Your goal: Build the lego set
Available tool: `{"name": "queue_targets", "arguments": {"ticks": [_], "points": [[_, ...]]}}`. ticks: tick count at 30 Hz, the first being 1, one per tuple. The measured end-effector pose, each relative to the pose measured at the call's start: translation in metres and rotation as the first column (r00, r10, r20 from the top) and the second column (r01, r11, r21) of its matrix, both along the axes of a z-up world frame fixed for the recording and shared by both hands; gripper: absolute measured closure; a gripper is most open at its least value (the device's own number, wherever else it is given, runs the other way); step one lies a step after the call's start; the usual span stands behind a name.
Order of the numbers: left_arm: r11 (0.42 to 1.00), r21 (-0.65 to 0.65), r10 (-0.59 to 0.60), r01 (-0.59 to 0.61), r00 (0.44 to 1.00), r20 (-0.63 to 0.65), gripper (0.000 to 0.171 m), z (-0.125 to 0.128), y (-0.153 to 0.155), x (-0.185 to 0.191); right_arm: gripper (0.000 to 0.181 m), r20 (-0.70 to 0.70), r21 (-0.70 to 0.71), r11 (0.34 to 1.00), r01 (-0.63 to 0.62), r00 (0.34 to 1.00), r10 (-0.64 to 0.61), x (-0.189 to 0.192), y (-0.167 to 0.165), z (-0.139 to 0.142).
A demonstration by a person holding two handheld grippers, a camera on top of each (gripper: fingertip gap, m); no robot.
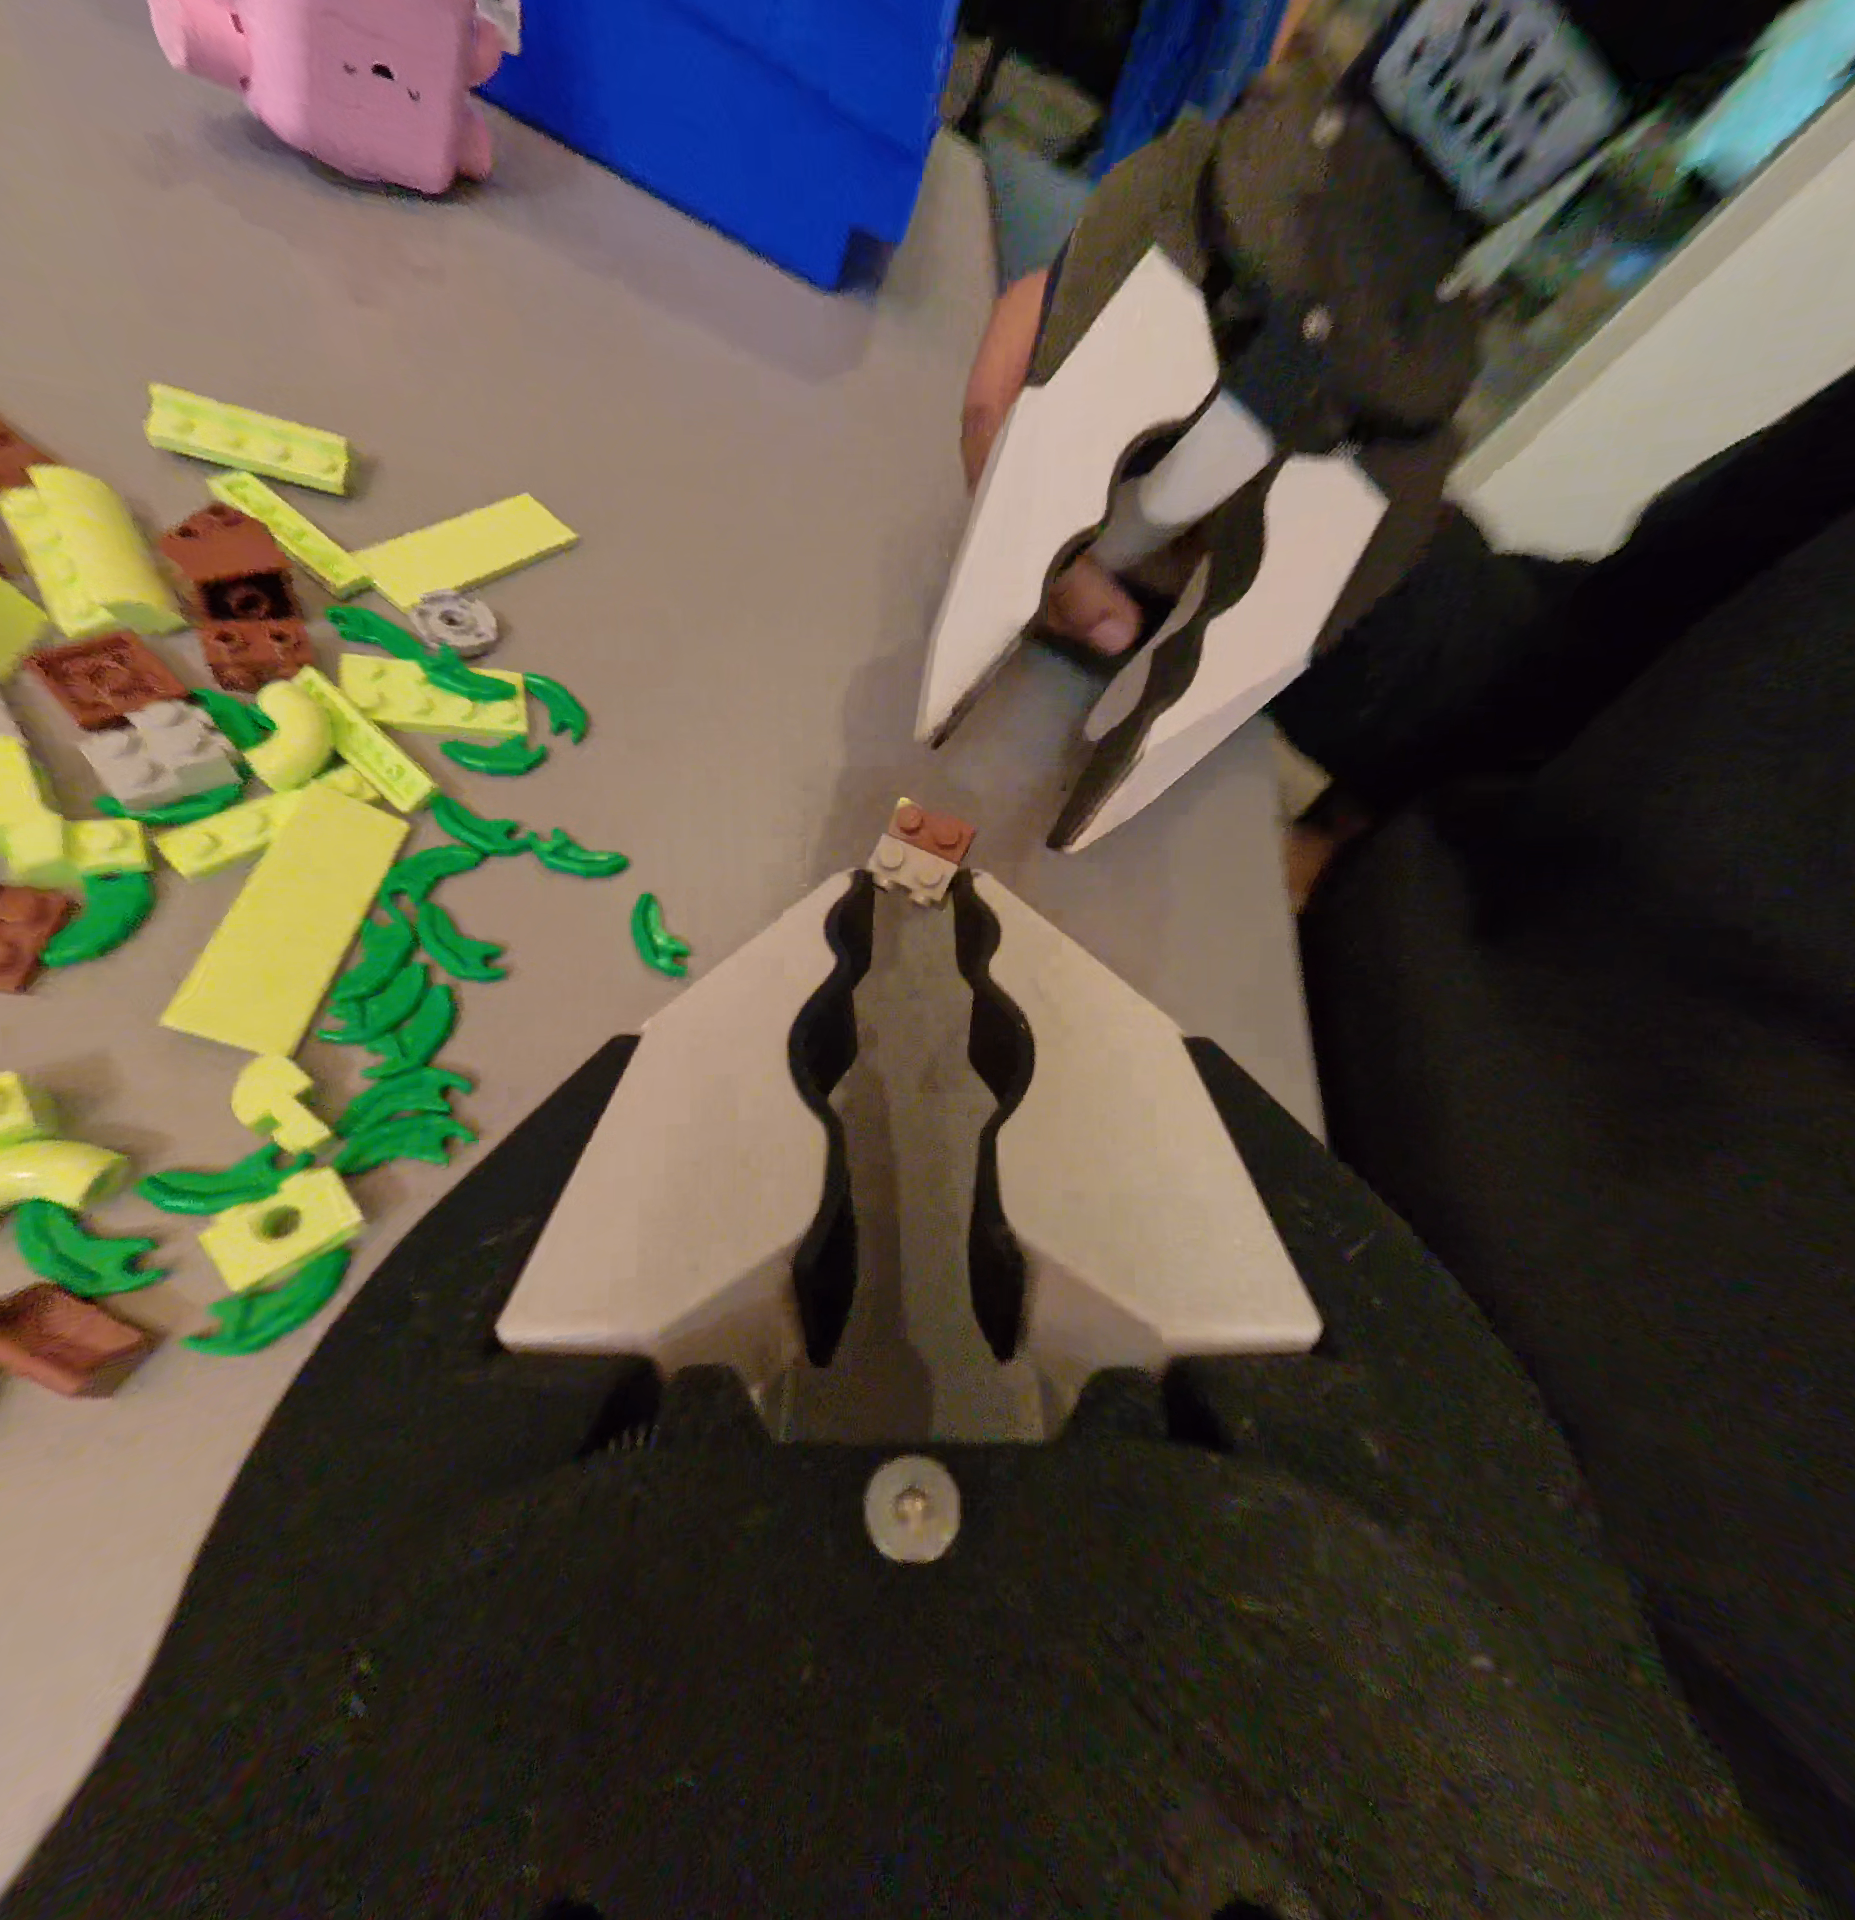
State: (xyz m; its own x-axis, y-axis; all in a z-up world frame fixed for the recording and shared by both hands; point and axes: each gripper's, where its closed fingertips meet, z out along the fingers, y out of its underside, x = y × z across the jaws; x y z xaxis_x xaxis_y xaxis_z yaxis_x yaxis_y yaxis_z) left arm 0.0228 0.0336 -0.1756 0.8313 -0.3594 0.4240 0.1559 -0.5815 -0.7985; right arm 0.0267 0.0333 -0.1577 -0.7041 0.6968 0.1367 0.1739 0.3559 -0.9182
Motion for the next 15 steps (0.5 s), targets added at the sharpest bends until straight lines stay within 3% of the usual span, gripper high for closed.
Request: {"name": "queue_targets", "arguments": {"ticks": [3,7,15], "points": [[0.999,0.01,-0.038,0.037,0.987,0.153,0.159,0.008,-0.005,0.004,0.15,-0.045,0.05,0.999,-0.007,0.999,0.009,0.001,-0.002,-0.001],[0.994,0.008,-0.107,0.108,0.96,0.261,0.158,0.013,-0.011,0.013,0.158,-0.101,0.113,0.994,-0.014,0.995,0.025,0.001,-0.009,-0.002],[0.989,0.015,-0.144,0.148,0.929,0.342,0.158,0.018,-0.015,0.018,0.172,-0.114,0.132,0.991,-0.036,0.992,0.051,0.004,-0.014,-0.003]]}}
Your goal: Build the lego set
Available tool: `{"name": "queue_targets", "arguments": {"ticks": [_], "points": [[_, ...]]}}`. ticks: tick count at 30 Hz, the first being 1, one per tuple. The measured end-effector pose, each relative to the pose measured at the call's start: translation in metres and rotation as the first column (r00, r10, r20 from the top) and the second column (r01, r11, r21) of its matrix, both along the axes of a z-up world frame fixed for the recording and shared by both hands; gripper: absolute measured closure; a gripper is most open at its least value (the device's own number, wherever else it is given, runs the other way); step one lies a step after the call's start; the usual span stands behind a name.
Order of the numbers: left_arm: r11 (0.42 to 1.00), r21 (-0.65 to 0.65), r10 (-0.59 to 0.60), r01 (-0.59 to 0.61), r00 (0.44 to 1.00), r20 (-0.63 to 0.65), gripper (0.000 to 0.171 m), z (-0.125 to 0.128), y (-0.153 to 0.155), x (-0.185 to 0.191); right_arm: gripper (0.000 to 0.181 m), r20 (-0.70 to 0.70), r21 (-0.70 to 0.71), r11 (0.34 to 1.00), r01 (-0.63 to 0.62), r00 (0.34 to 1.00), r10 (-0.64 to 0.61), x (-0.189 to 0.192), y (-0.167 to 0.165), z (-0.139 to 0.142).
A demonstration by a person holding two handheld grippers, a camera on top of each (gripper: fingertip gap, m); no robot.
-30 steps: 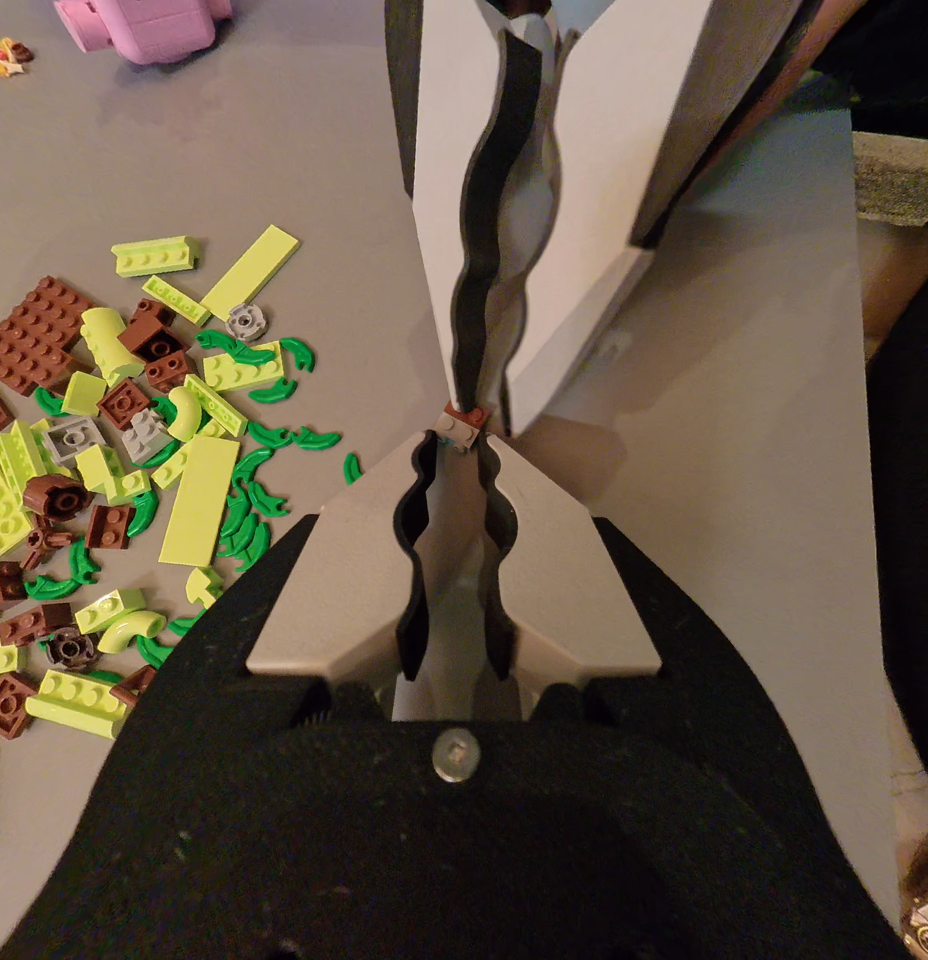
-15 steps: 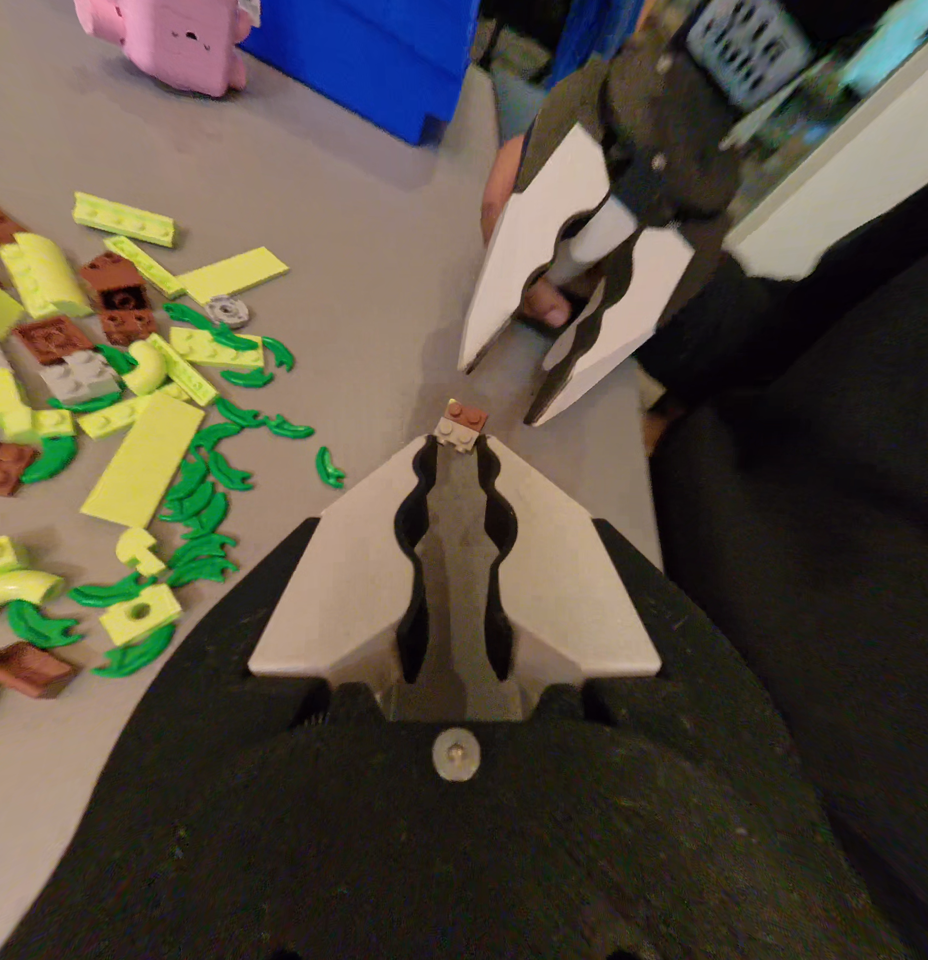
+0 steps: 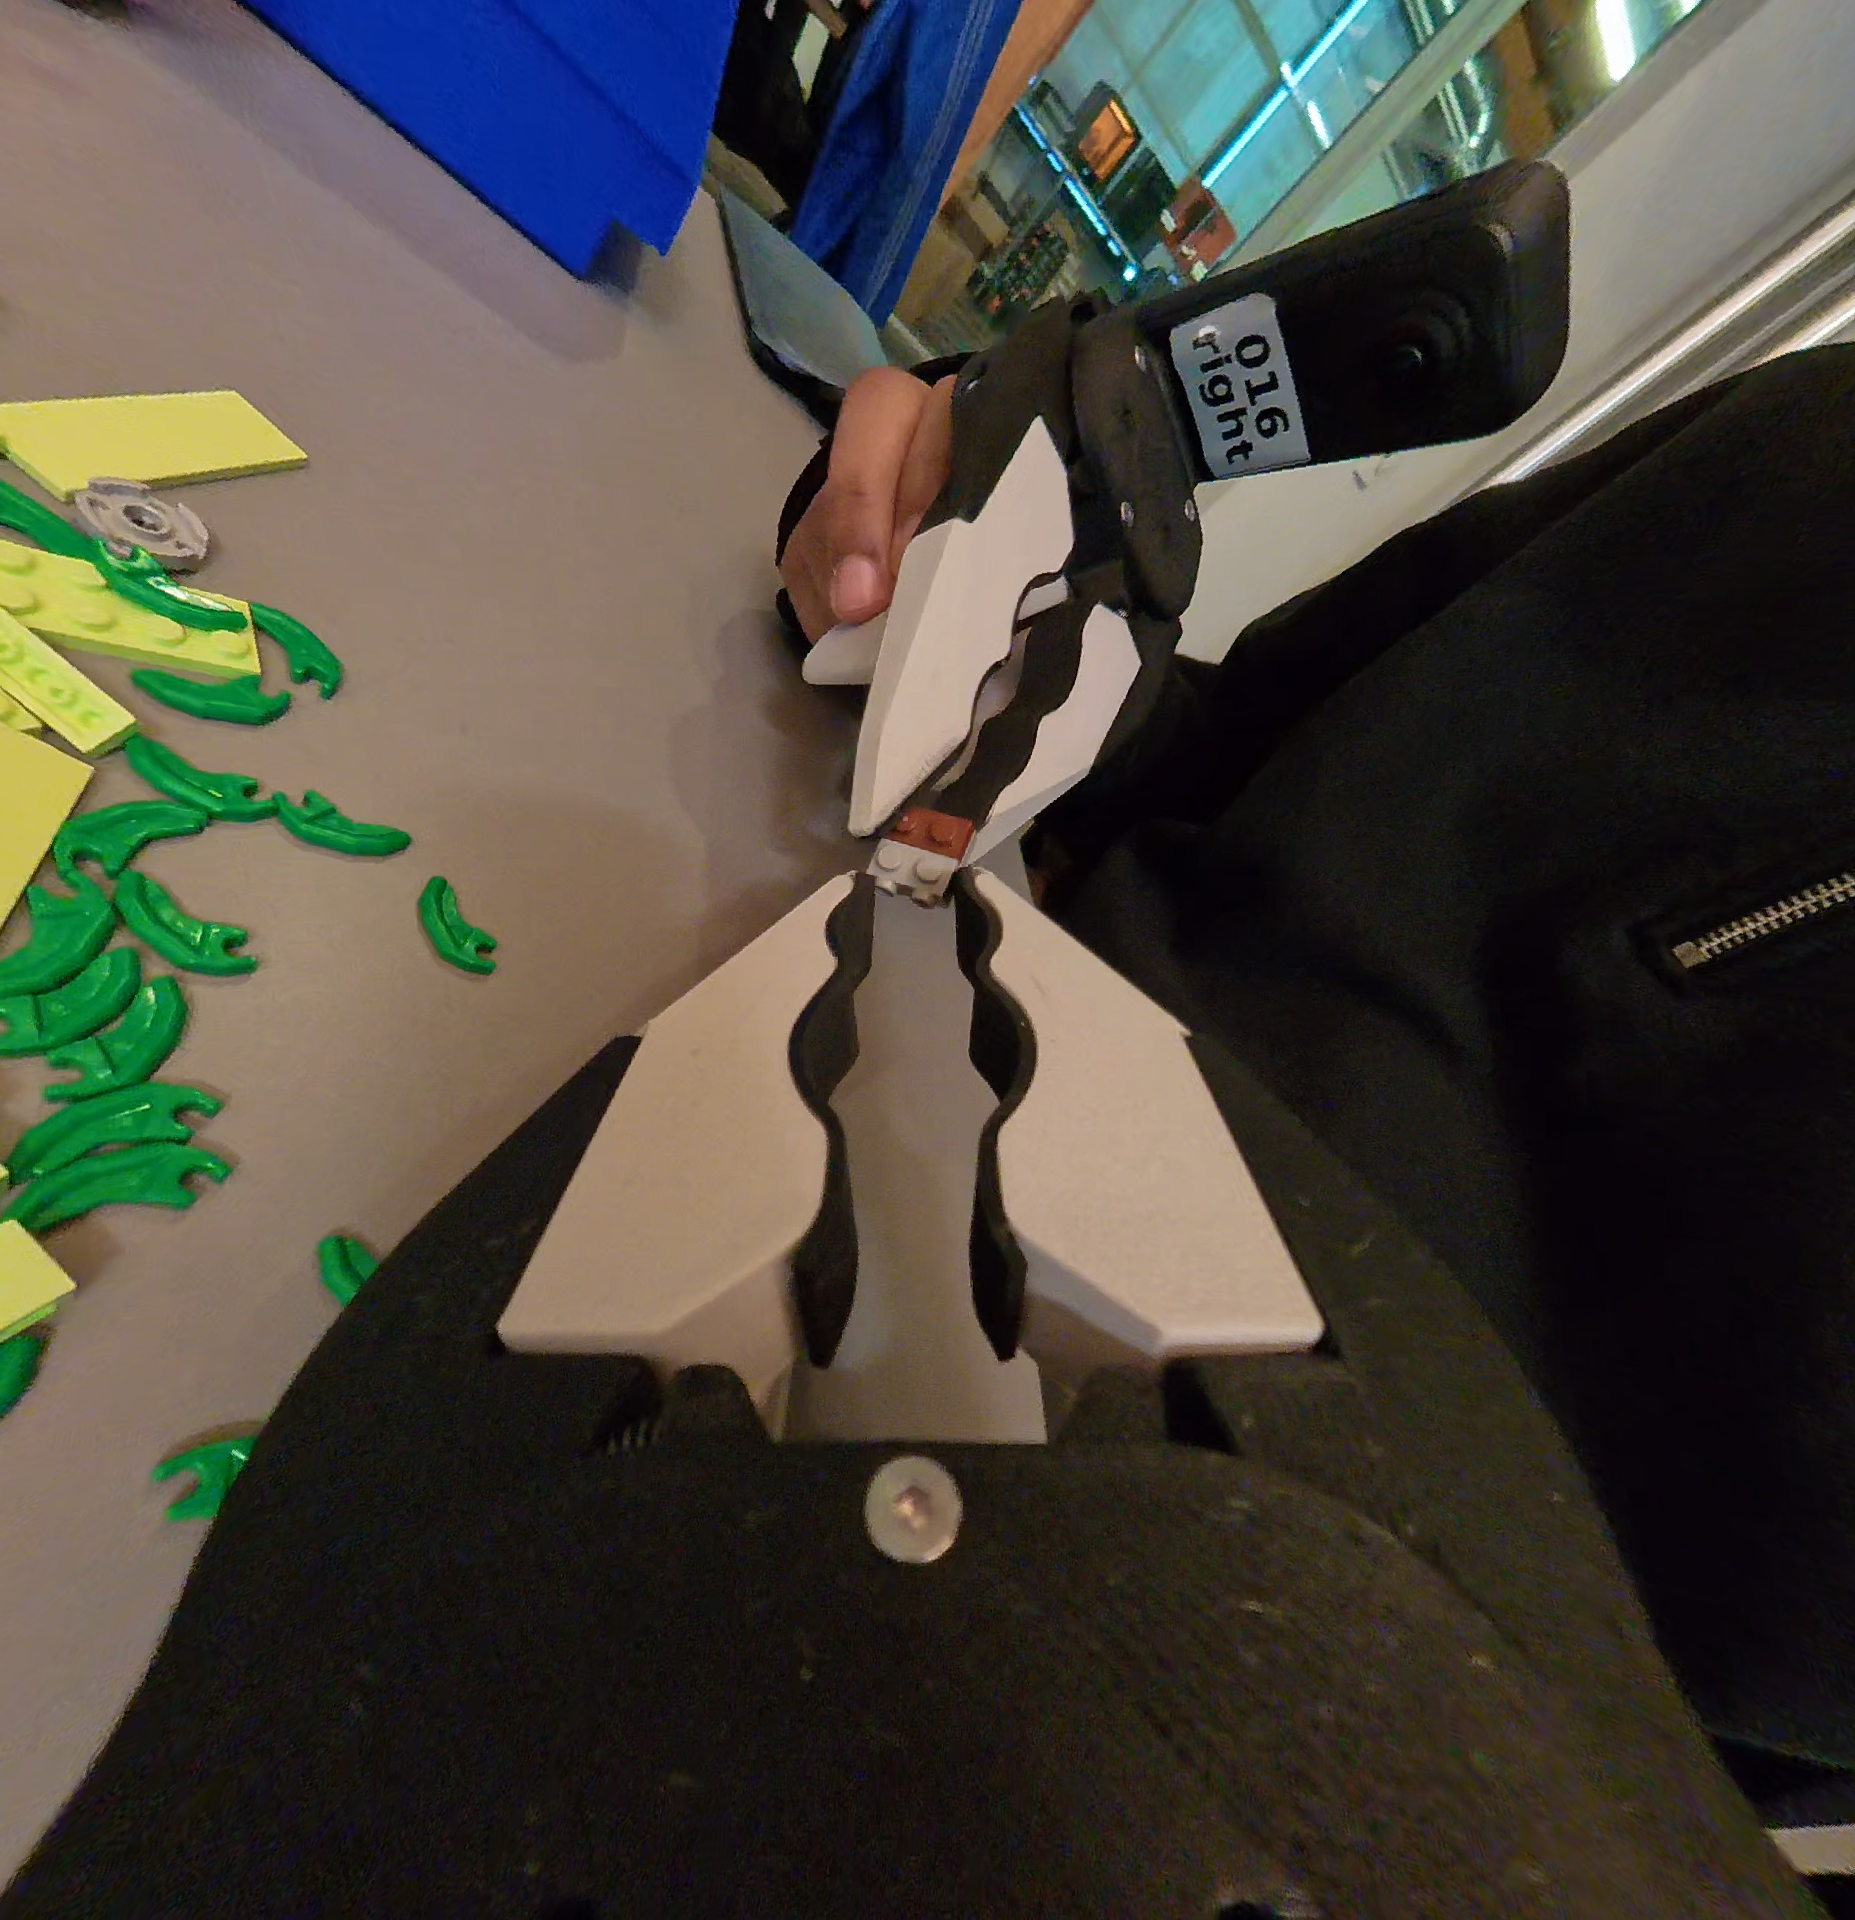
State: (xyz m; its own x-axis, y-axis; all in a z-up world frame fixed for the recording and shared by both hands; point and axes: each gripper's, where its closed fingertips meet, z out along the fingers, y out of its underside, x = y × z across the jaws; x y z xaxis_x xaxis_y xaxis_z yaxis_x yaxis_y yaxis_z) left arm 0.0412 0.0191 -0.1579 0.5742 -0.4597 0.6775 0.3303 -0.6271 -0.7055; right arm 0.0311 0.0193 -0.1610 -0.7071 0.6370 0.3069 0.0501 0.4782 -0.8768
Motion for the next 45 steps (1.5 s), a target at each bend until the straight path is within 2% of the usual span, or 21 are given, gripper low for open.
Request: {"name": "queue_targets", "arguments": {"ticks": [2,4,7,10,13,18,22,36,45], "points": [[1.0,0.003,0.015,-0.015,1.0,0.026,0.157,0.002,0.001,-0.003,0.174,0.001,-0.013,1.0,0.006,1.0,-0.006,-0.001,0.001,0.002],[0.999,0.016,0.038,-0.039,0.998,0.051,0.145,0.006,0.002,-0.007,0.174,0.009,-0.045,0.999,0.013,1.0,-0.013,-0.002,0.003,0.004],[0.997,0.052,0.052,-0.055,0.998,0.045,0.141,0.01,0.002,-0.009,0.174,0.04,-0.121,0.992,0.03,0.999,-0.025,-0.003,0.007,0.01],[0.981,0.16,0.123,-0.11,0.99,-0.071,0.141,0.017,0.007,-0.013,0.175,0.095,-0.194,0.98,0.05,0.995,-0.032,-0.005,0.011,0.014],[0.955,0.259,0.211,-0.147,0.948,-0.24,0.144,0.019,0.01,-0.016,0.175,0.178,-0.224,0.972,0.073,0.983,-0.033,-0.007,0.012,0.009],[0.944,0.302,0.248,-0.131,0.887,-0.39,0.156,0.014,0.014,-0.01,0.175,0.269,-0.188,0.977,0.098,0.962,-0.045,-0.008,0.011,-0.005],[0.951,0.286,0.239,-0.113,0.857,-0.457,0.162,0.007,0.016,-0.007,0.175,0.29,-0.171,0.98,0.103,0.956,-0.05,-0.008,0.01,-0.009],[0.949,0.298,0.255,-0.102,0.805,-0.536,0.167,0.002,0.018,-0.006,0.175,0.312,-0.198,0.976,0.092,0.95,-0.027,-0.007,0.01,-0.009],[0.945,0.31,0.269,-0.108,0.795,-0.543,0.167,0.003,0.019,-0.006,0.175,0.316,-0.211,0.973,0.094,0.948,-0.023,-0.007,0.011,-0.008]]}}
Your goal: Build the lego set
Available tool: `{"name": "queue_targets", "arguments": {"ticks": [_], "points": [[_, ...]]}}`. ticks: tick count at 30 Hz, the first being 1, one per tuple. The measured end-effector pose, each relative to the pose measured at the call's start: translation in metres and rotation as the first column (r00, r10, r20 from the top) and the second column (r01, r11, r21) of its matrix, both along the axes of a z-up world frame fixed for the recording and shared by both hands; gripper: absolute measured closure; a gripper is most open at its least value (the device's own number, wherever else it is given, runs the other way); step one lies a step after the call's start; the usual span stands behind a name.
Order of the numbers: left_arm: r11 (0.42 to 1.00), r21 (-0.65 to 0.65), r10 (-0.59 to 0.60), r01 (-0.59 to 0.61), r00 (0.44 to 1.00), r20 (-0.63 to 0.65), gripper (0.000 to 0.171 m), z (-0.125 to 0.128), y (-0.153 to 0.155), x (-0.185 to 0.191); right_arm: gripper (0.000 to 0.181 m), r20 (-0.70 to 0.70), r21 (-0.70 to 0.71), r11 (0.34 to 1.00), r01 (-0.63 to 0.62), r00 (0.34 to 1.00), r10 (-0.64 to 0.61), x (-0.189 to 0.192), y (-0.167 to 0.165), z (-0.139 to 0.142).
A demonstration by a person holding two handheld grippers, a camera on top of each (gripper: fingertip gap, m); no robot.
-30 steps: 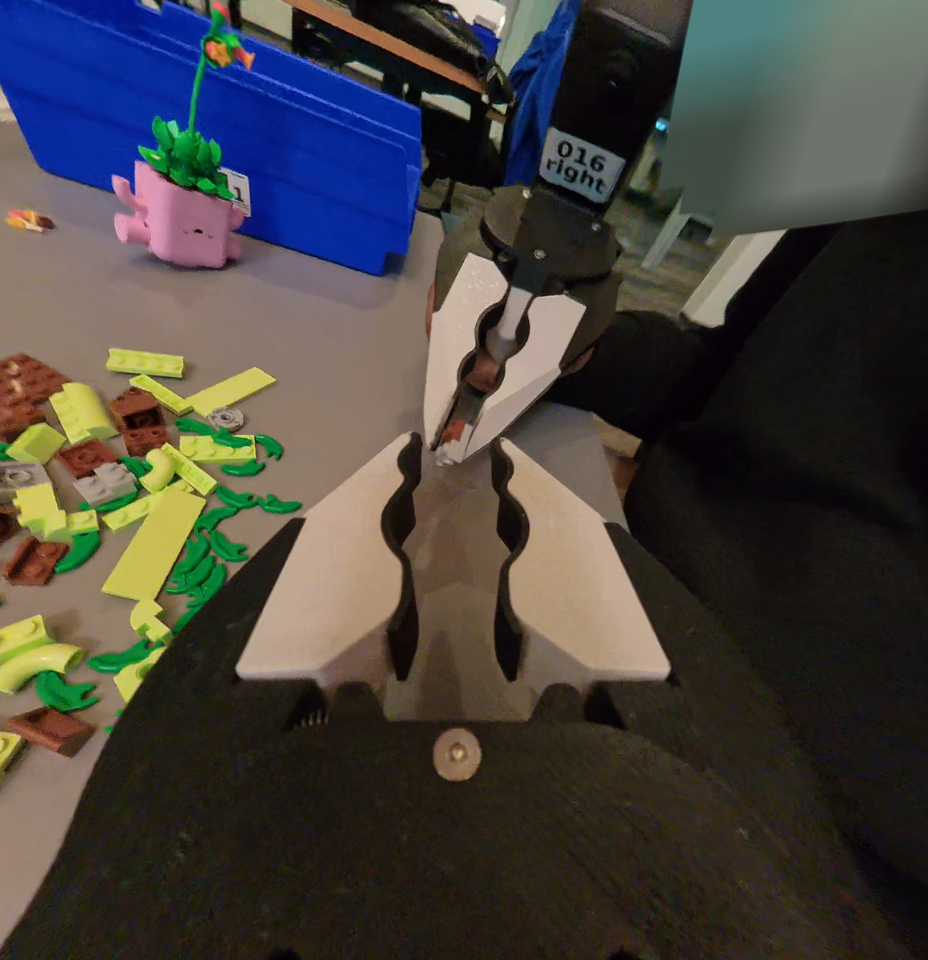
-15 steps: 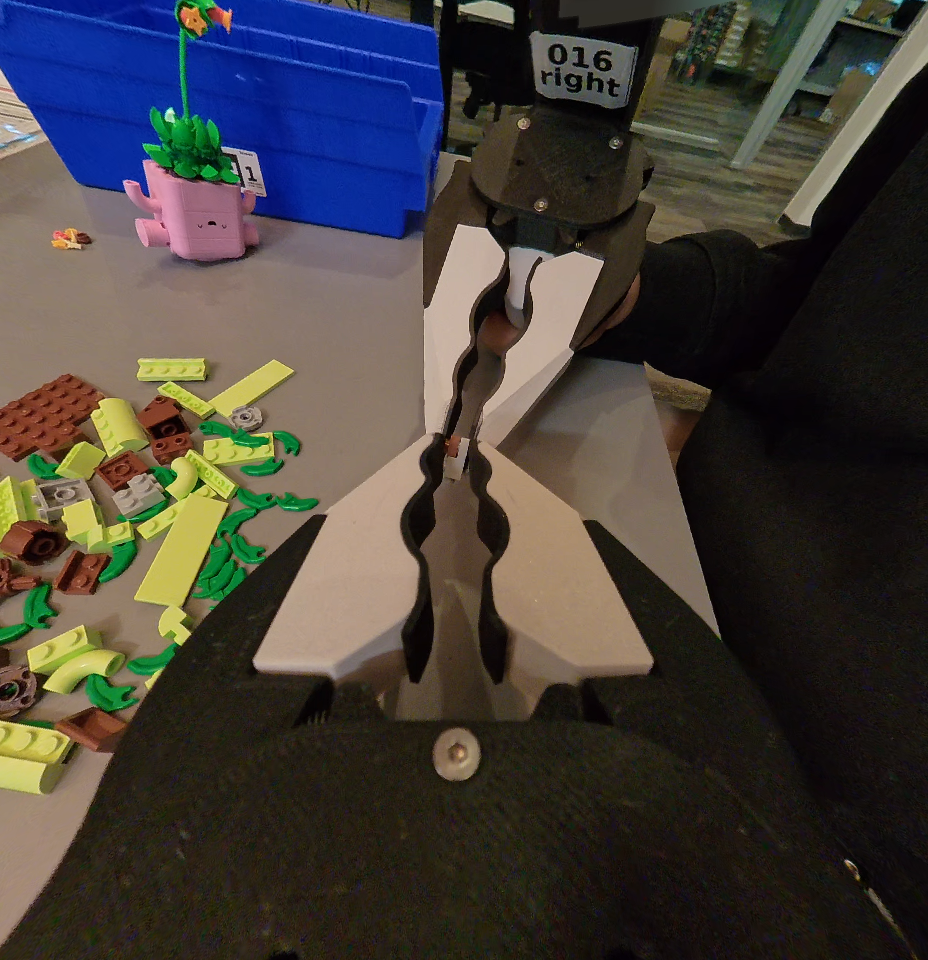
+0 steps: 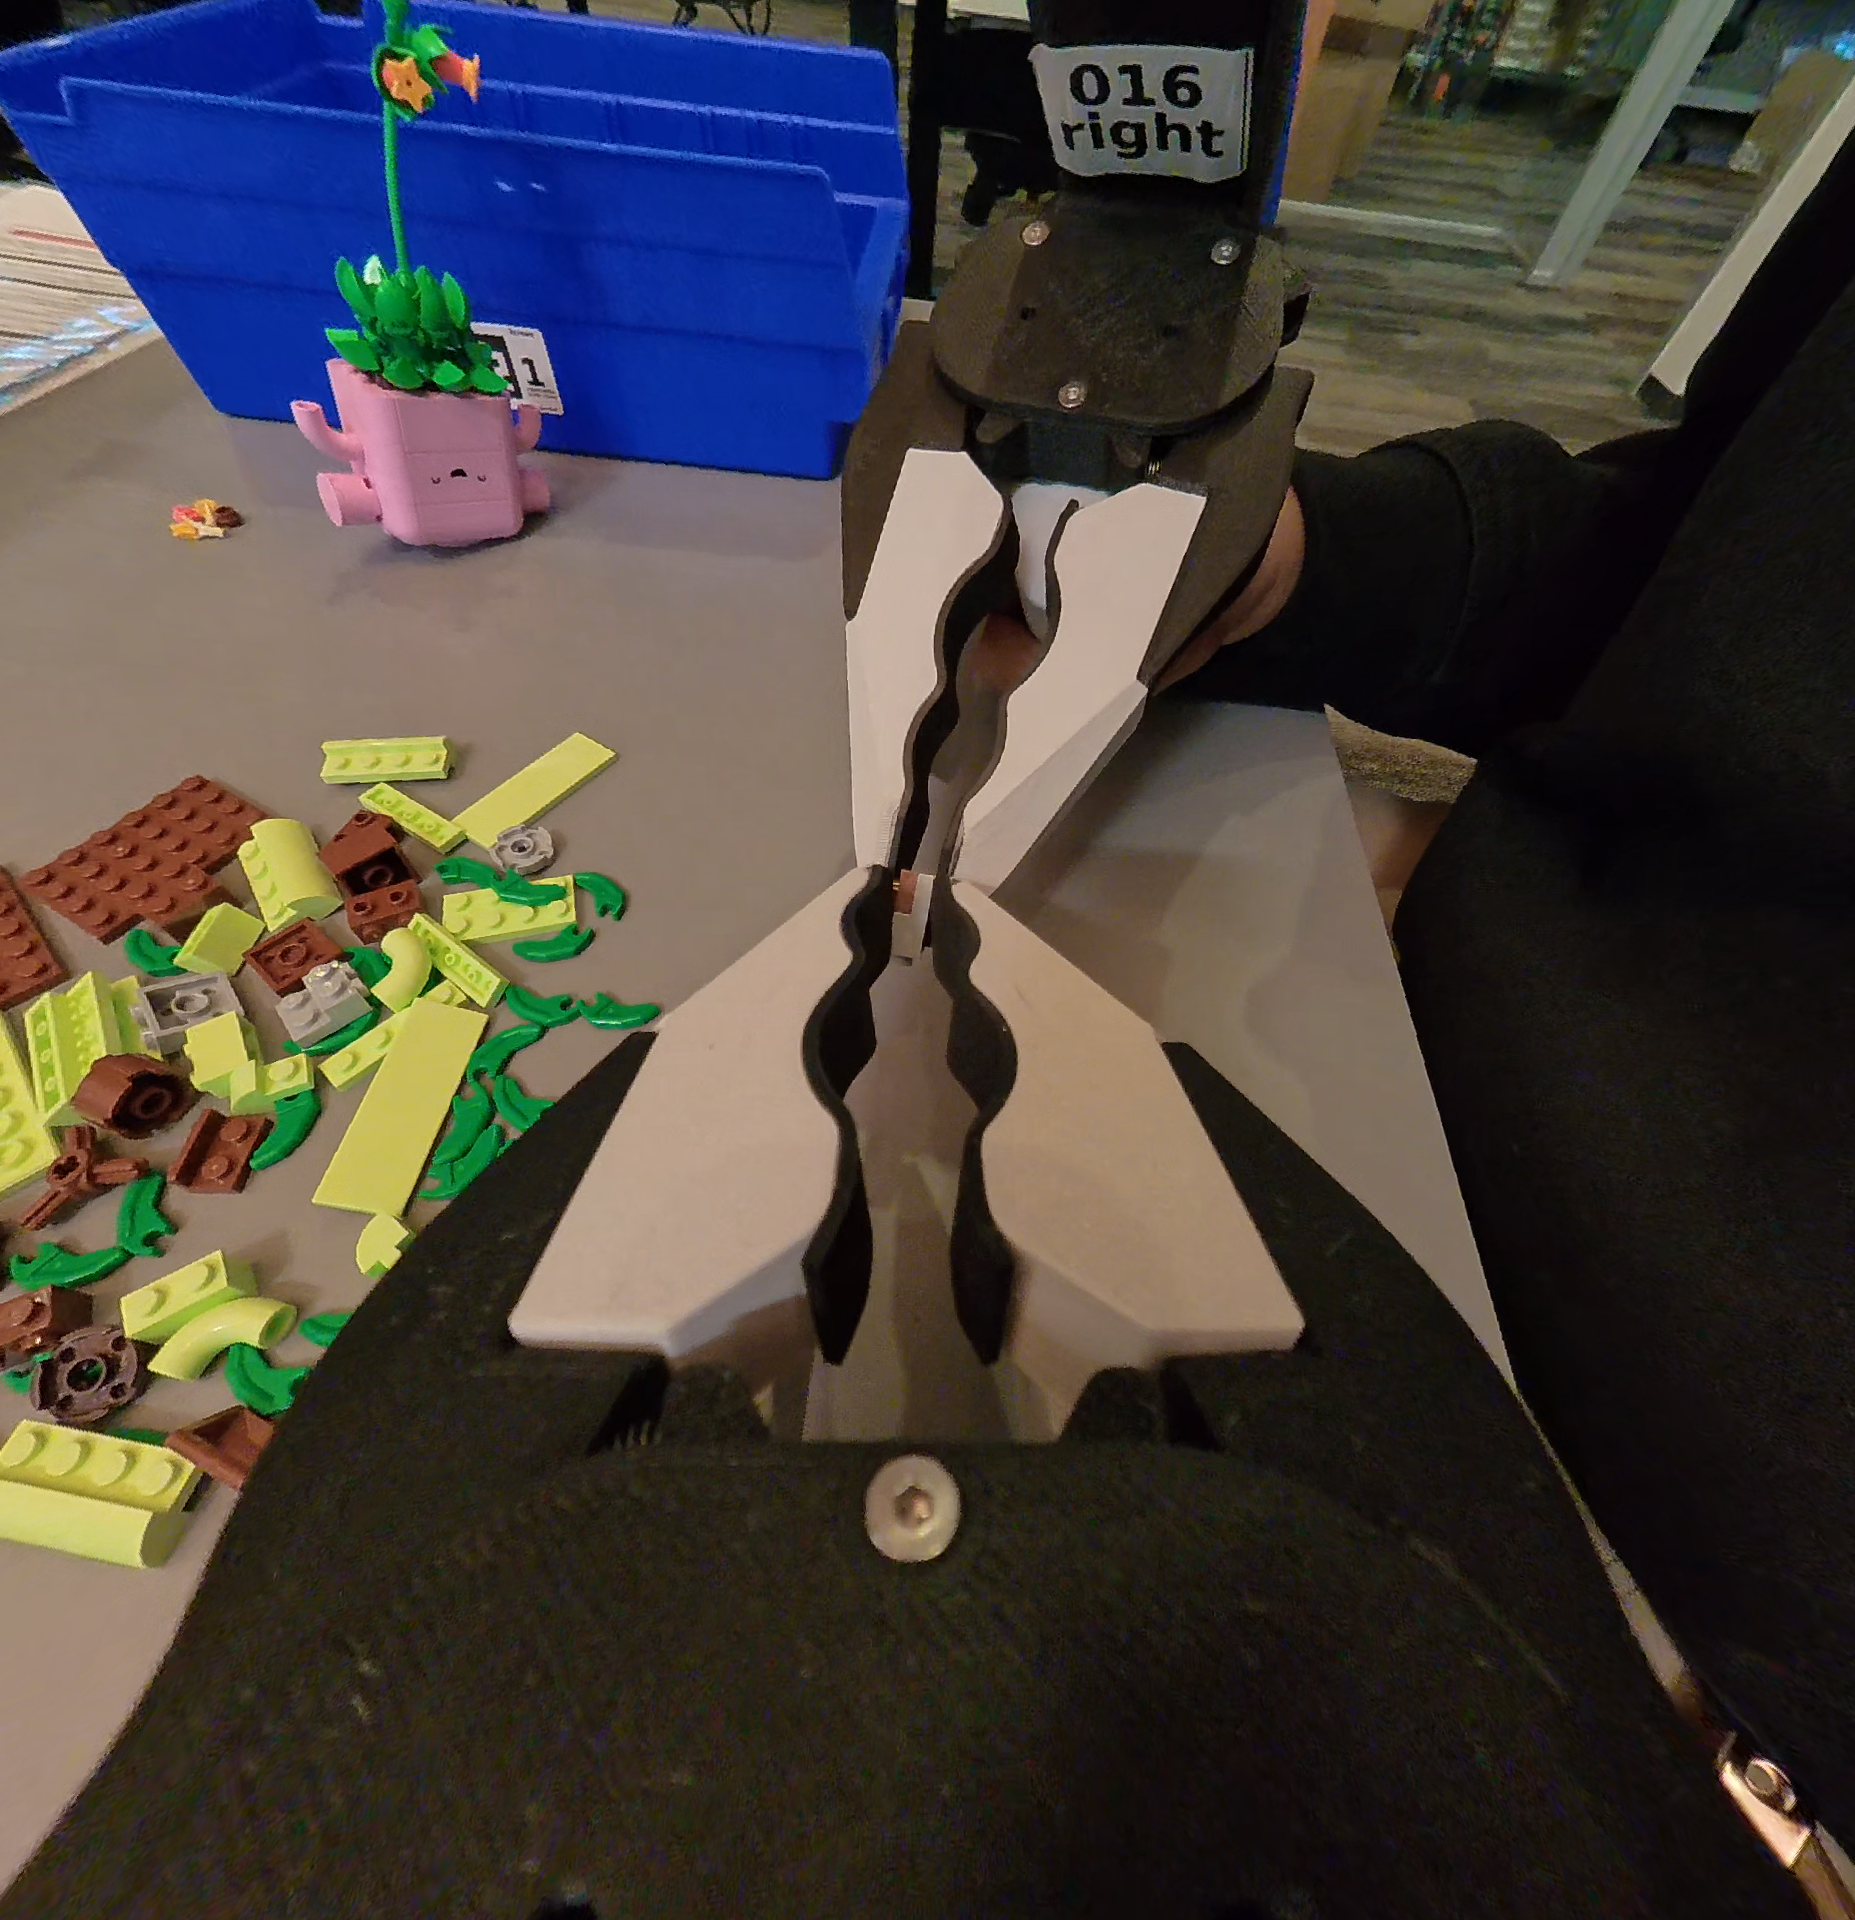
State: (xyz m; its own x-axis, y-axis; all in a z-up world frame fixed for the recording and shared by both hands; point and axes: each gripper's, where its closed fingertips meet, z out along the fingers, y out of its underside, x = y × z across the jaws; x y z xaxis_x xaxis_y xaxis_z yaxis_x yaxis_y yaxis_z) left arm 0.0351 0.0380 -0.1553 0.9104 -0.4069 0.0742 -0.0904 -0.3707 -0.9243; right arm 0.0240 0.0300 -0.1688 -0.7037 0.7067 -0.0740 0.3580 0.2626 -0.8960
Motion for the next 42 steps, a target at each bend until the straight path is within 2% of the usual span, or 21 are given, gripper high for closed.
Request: {"name": "queue_targets", "arguments": {"ticks": [13,19,29,42], "points": [[1.0,-0.001,-0.015,0.015,0.999,0.041,0.167,0.002,-0.001,0.0,0.175,-0.018,0.001,1.0,-0.001,1.0,0.001,0.0,0.0,0.002],[0.999,0.021,-0.038,0.036,0.993,0.113,0.167,0.009,-0.003,0.001,0.169,-0.069,-0.017,1.0,-0.011,0.998,0.01,0.001,-0.001,0.009],[0.997,0.056,-0.06,0.05,0.978,0.199,0.167,0.017,-0.005,0.001,0.175,-0.138,-0.071,0.997,-0.041,0.99,0.031,0.006,0.0,0.022],[0.998,0.038,-0.05,0.044,0.982,0.182,0.167,0.014,-0.004,0.0,0.177,-0.174,0.007,1.0,-0.013,0.985,0.014,0.004,0.002,0.018]]}}
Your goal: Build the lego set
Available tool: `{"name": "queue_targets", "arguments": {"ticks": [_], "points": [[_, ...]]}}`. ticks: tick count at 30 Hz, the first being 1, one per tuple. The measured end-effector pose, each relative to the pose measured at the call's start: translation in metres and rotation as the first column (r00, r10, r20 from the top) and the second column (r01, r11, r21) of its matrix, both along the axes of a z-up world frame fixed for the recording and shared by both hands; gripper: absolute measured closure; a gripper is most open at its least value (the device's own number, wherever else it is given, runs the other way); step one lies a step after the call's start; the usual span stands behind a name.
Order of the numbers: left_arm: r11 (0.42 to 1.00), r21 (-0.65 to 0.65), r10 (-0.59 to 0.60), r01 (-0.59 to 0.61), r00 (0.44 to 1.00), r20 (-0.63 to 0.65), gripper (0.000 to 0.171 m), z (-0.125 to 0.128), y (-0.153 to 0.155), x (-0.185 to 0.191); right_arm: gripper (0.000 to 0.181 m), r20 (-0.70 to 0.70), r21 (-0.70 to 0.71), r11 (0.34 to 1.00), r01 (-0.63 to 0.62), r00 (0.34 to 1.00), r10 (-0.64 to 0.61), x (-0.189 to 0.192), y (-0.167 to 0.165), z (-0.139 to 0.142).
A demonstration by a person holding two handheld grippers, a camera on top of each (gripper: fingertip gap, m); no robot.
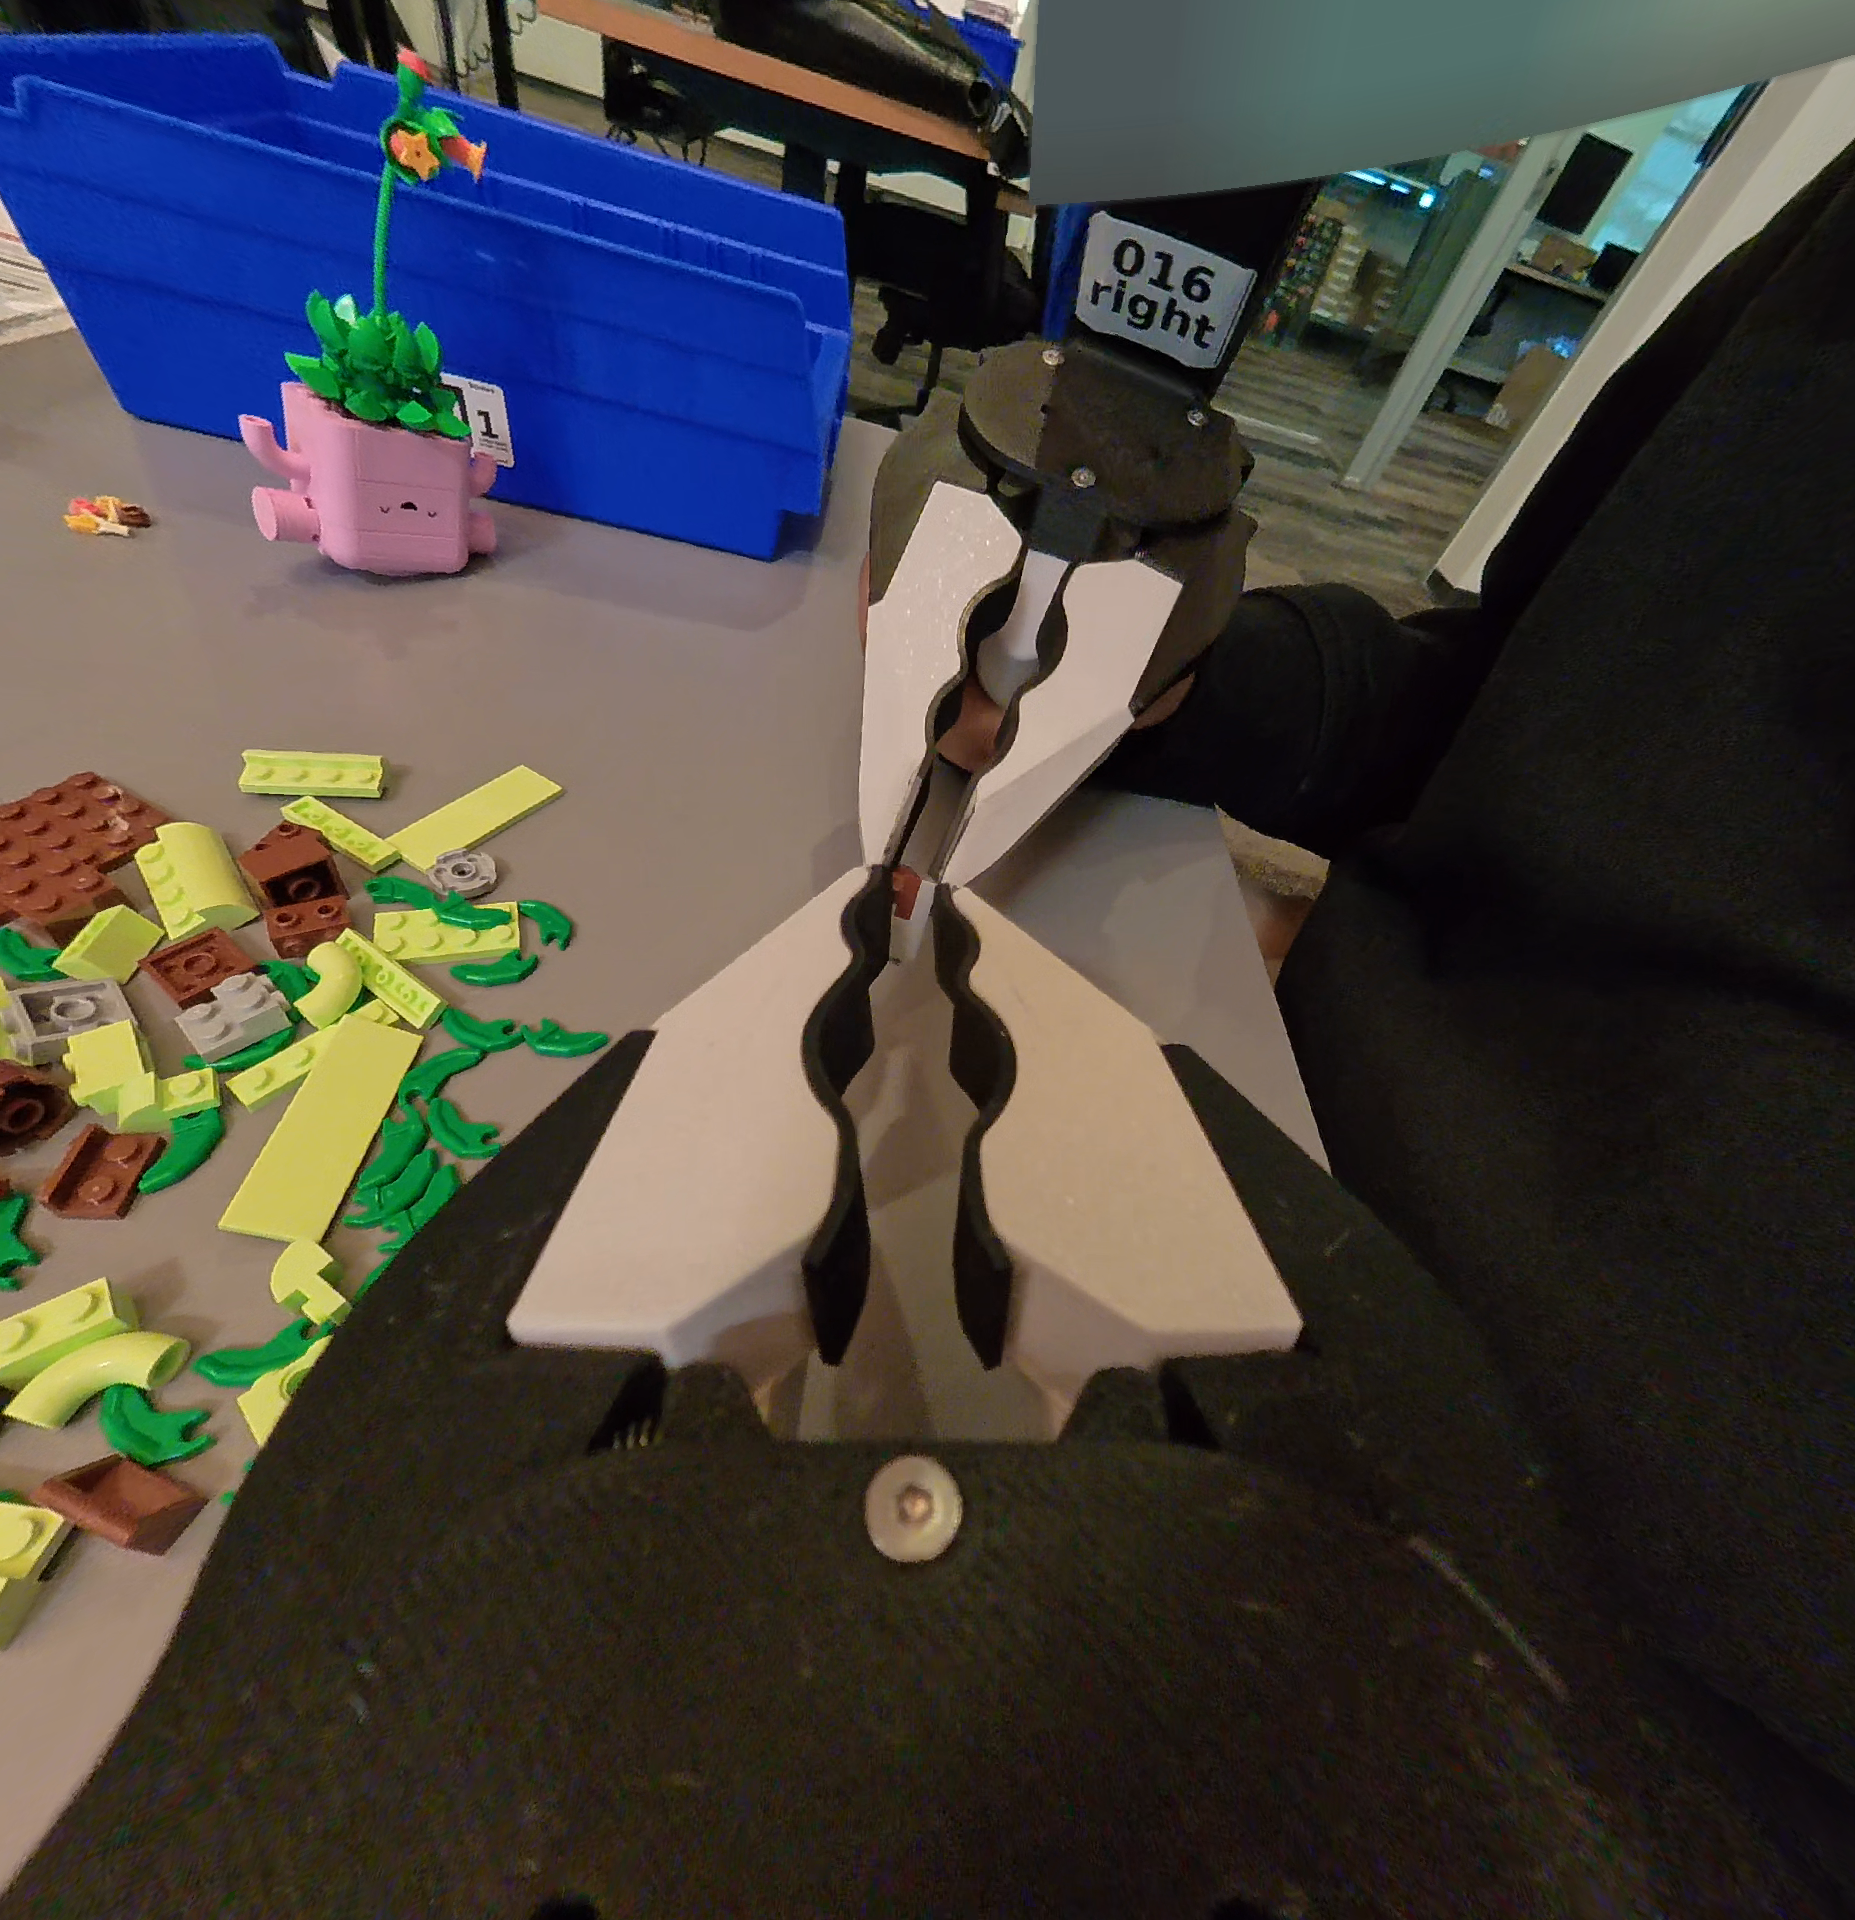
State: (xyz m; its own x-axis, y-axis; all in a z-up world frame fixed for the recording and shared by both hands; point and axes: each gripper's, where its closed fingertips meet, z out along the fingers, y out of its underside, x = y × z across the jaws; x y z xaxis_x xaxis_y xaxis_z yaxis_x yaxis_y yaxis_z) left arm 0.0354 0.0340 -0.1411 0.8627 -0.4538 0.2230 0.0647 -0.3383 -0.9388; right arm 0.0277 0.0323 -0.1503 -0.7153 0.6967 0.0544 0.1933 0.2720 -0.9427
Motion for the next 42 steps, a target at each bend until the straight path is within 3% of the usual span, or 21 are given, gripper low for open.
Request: {"name": "queue_targets", "arguments": {"ticks": [8,16,20,28,32,37,42], "points": [[1.0,0.005,0.02,-0.02,0.998,0.057,0.163,0.003,0.002,-0.005,0.176,-0.037,-0.029,0.999,0.037,0.999,-0.038,-0.005,0.005,0.006],[0.998,0.013,-0.067,0.065,0.955,0.29,0.13,0.014,0.0,0.001,0.175,-0.232,-0.094,0.996,0.008,0.972,-0.03,0.001,0.004,0.033],[0.986,-0.023,-0.146,0.164,0.925,0.351,0.139,0.012,-0.005,0.014,0.175,-0.245,-0.005,1.0,0.016,0.969,-0.016,0.0,-0.004,0.024],[0.981,-0.023,-0.163,0.193,0.882,0.443,0.147,0.015,-0.008,0.011,0.175,-0.268,0.022,1.0,0.009,0.964,-0.003,0.003,-0.003,0.024],[0.987,-0.024,-0.138,0.162,0.901,0.411,0.161,0.014,-0.007,0.007,0.175,-0.285,0.066,0.998,0.024,0.959,-0.004,0.003,-0.003,0.02],[0.985,-0.029,-0.141,0.17,0.893,0.428,0.145,0.013,-0.007,0.006,0.176,-0.301,0.15,0.986,0.072,0.953,-0.024,-0.001,0.002,0.013],[0.989,-0.065,-0.094,0.133,0.904,0.418,0.146,0.008,-0.003,0.003,0.176,-0.322,0.23,0.968,0.106,0.946,-0.027,-0.004,0.003,0.005]]}}
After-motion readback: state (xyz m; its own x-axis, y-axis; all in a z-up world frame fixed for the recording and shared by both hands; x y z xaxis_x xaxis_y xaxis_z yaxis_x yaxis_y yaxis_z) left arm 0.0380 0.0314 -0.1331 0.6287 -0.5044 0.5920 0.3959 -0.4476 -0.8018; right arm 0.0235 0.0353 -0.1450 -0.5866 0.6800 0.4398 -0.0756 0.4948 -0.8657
